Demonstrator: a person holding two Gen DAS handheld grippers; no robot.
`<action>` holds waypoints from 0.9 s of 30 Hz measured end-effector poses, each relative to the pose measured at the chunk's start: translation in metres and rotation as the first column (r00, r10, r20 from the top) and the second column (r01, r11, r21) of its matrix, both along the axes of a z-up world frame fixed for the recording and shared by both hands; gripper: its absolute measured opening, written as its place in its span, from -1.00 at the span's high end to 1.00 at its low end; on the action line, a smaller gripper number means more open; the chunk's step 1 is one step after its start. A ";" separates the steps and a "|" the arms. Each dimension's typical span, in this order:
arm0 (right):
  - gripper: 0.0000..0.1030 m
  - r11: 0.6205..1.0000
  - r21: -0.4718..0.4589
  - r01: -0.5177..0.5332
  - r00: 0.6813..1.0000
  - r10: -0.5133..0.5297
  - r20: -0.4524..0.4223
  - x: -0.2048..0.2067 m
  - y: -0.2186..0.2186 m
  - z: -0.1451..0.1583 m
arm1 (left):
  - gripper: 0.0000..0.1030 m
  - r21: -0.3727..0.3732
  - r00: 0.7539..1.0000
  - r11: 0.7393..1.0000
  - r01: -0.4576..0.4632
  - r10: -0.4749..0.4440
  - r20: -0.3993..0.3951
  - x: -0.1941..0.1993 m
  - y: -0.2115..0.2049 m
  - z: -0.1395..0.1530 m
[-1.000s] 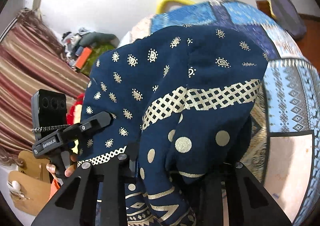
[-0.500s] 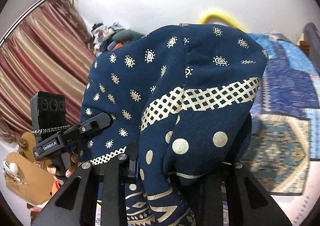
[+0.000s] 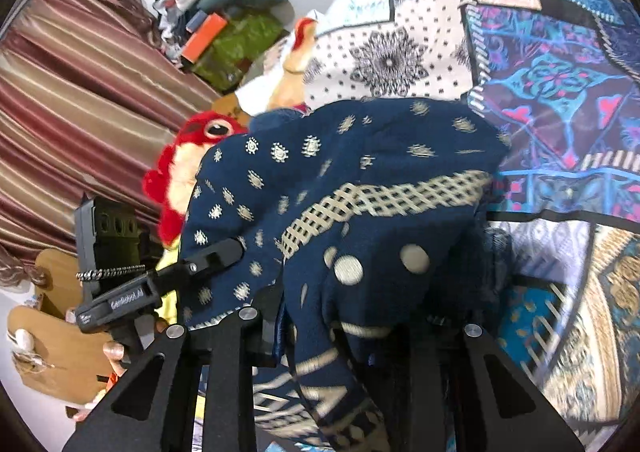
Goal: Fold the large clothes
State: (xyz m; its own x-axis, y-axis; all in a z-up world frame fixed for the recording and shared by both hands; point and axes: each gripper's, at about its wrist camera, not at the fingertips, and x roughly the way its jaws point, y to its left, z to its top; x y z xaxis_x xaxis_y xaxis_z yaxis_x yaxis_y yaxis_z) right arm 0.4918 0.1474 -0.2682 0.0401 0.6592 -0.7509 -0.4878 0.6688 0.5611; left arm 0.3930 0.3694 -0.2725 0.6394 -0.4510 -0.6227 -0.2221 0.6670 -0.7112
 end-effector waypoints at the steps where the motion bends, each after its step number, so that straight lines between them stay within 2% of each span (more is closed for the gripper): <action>1: 0.48 1.000 -0.013 -0.009 1.000 0.009 0.001 0.001 0.002 -0.003 | -0.01 0.008 1.000 1.000 0.008 -0.008 0.004 -0.003 0.000 0.000; 2: 0.46 0.999 -0.029 -0.026 1.000 0.027 0.012 0.000 0.002 -0.006 | -0.06 0.051 1.000 0.999 0.017 -0.017 0.004 -0.007 -0.002 0.003; 3: 0.35 0.998 -0.048 -0.044 0.999 0.045 0.021 -0.002 0.002 -0.006 | -0.10 0.083 1.000 0.996 0.019 -0.019 -0.001 -0.008 -0.004 0.005; 5: -0.19 0.990 -0.134 -0.038 0.997 0.047 0.065 -0.005 0.001 -0.007 | -0.13 0.179 1.000 0.984 0.023 -0.023 -0.006 -0.016 -0.009 0.017; 6: -0.59 0.981 -0.195 -0.003 0.992 0.028 0.124 -0.007 -0.005 -0.006 | -0.13 0.207 1.000 0.978 0.023 -0.022 -0.007 -0.020 -0.011 0.023; 7: -0.66 0.976 -0.215 0.012 0.985 0.026 0.173 -0.011 -0.010 -0.002 | -0.13 0.240 1.000 0.971 0.021 -0.021 -0.005 -0.023 -0.012 0.029; 9: -0.66 0.973 -0.229 0.006 0.974 0.046 0.222 -0.019 -0.018 0.005 | -0.12 0.345 1.000 0.939 0.009 -0.011 0.004 -0.033 -0.012 0.047; 12: -0.66 0.974 -0.224 0.039 0.954 0.030 0.298 -0.029 -0.030 0.026 | -0.12 0.462 0.999 0.886 -0.041 0.025 0.042 -0.042 -0.009 0.074; 15: -0.66 0.976 -0.204 0.078 0.913 0.012 0.408 -0.038 -0.029 0.053 | -0.12 0.490 0.997 0.870 -0.058 0.030 0.065 -0.034 -0.009 0.088; 17: -0.66 0.975 -0.202 0.097 0.882 0.010 0.471 -0.046 -0.024 0.064 | -0.12 0.510 0.998 0.858 -0.066 0.048 0.048 -0.015 -0.011 0.086; 19: -0.66 0.971 -0.215 0.102 0.858 0.024 0.513 -0.053 -0.013 0.065 | -0.13 0.543 0.996 0.835 -0.093 0.087 0.037 0.005 -0.013 0.078; 21: -0.66 0.964 -0.248 0.095 0.850 0.051 0.524 -0.057 0.001 0.055 | -0.13 0.561 0.991 0.820 -0.111 0.131 0.004 0.018 -0.012 0.065; 25: -0.65 0.932 -0.358 0.055 0.862 0.137 0.488 -0.066 0.016 0.013 | -0.18 0.487 0.990 0.864 -0.126 0.137 0.012 0.013 -0.010 0.048; 27: -0.66 0.920 -0.390 0.024 0.869 0.173 0.463 -0.073 0.015 -0.005 | -0.28 0.477 0.993 0.872 -0.108 0.118 0.009 -0.001 -0.015 0.045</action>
State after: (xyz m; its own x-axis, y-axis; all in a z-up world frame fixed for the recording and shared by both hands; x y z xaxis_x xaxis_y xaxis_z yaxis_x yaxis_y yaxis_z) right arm 0.4189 0.1622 -0.2735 0.4220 0.3504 -0.8361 -0.6848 0.7276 -0.0408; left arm 0.3924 0.3540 -0.2279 0.6535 -0.0227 -0.7566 -0.3267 0.8932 -0.3090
